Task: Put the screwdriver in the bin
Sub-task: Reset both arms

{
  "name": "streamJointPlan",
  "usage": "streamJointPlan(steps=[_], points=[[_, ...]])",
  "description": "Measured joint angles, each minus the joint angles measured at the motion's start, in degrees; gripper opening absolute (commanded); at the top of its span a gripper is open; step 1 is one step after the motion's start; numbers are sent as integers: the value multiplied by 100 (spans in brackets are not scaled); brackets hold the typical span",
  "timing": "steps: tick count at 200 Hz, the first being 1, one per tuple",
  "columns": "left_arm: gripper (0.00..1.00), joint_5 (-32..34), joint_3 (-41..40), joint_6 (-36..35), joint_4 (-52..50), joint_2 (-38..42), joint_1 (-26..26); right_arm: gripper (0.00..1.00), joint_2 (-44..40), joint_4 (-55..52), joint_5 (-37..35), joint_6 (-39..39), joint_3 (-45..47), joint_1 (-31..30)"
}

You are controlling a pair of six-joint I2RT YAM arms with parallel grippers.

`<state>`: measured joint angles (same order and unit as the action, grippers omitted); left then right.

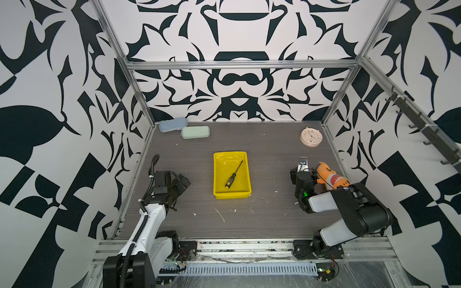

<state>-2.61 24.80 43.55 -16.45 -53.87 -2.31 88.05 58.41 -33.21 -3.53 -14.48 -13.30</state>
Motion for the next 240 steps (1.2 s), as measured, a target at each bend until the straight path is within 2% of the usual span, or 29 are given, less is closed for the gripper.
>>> streamJointPlan(steps=[13, 25, 91, 117, 151, 170, 203, 240], points=[[99, 0, 0, 0, 9, -7, 0, 86, 107, 212, 225, 109, -2, 184], [99, 0, 0, 0, 28, -22, 0, 99, 238, 286, 380, 177, -24, 313], [99, 13, 4, 4, 39, -94, 0, 100, 238, -146, 713, 317, -317, 385], [99, 229, 240, 37, -144, -245, 0, 99, 238, -164, 754, 317, -317, 385], [99, 1027, 839, -13, 63, -275, 2, 99, 238, -166, 774, 317, -317, 382], [99, 1687, 979, -501, 734, -411, 0, 99, 238, -166, 776, 317, -317, 385], [99, 2693, 804, -1276, 1904, -863, 2, 99, 238, -168, 785, 317, -317, 385], [99, 3180, 317, -1735, 2658, -1110, 0, 100, 238, -170, 798, 317, -317, 382]])
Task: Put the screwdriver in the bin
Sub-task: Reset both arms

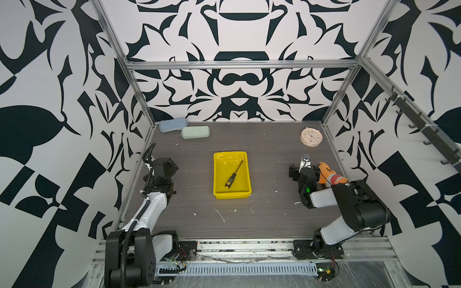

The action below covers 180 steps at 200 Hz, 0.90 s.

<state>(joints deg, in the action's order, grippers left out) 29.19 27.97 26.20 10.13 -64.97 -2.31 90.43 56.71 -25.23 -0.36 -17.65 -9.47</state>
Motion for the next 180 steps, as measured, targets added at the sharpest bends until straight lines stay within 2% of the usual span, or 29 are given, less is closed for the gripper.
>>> streamJointPlan(steps=[31, 64, 114, 180], points=[[99, -251, -704, -695, 1185, -234, 0, 99, 0, -9, 2, 0, 0, 2], [99, -651, -1154, -1086, 1860, -260, 2, 100, 0, -35, 2, 0, 0, 2], [99, -863, -1169, -1318, 2461, -348, 2, 99, 0, -37, 2, 0, 0, 2], [99, -1307, -909, -1626, 2876, -1213, 2, 100, 0, -37, 4, 0, 0, 0]])
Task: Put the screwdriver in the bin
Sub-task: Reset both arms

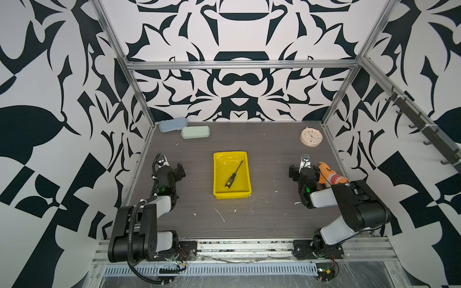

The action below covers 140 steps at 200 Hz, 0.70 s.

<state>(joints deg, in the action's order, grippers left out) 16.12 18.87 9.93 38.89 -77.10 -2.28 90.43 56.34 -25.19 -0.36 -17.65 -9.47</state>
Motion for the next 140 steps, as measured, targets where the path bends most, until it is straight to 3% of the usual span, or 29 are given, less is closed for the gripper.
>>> streamJointPlan(steps=[32, 55, 140], points=[[99, -208, 46, -170, 540, -341, 0, 99, 0, 0, 0, 0, 0, 2], [99, -96, -22, -223, 1497, -1139, 0, 100, 0, 0, 2, 0, 0, 2], [99, -339, 149, -361, 1261, -1213, -2, 99, 0, 0, 13, -2, 0, 2]])
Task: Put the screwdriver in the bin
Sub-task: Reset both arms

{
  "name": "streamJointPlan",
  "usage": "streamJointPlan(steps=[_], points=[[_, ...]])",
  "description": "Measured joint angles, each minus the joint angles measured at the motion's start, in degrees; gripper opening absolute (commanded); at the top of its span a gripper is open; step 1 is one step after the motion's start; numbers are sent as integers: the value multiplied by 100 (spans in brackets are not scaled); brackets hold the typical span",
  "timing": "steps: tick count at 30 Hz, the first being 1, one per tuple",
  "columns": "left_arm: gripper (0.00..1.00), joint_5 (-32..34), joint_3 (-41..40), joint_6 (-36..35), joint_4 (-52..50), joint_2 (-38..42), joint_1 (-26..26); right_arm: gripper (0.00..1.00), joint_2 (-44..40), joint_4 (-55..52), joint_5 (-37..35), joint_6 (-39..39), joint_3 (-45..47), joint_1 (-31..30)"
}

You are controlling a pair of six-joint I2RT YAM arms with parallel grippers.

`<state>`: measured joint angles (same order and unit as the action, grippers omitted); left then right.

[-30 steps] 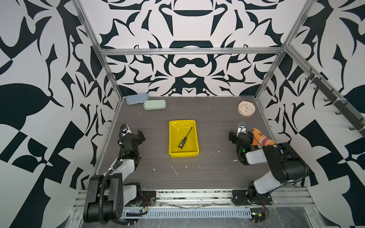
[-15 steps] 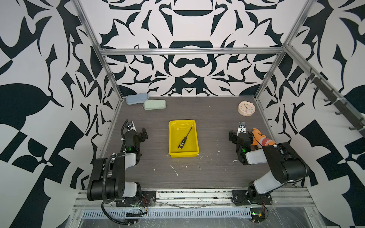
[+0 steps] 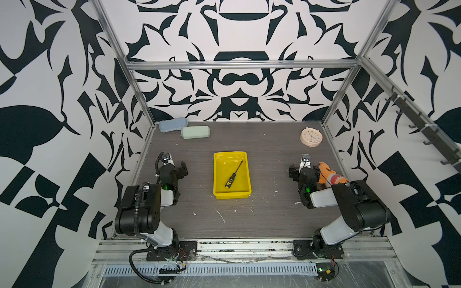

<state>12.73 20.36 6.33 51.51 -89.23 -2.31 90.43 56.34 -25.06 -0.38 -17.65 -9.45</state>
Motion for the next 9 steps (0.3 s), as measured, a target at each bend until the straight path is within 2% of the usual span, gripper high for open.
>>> streamJointPlan(steps=[9], points=[[99, -109, 4, -42, -35, 0, 0, 99, 0, -144, 234, 48, -57, 120]])
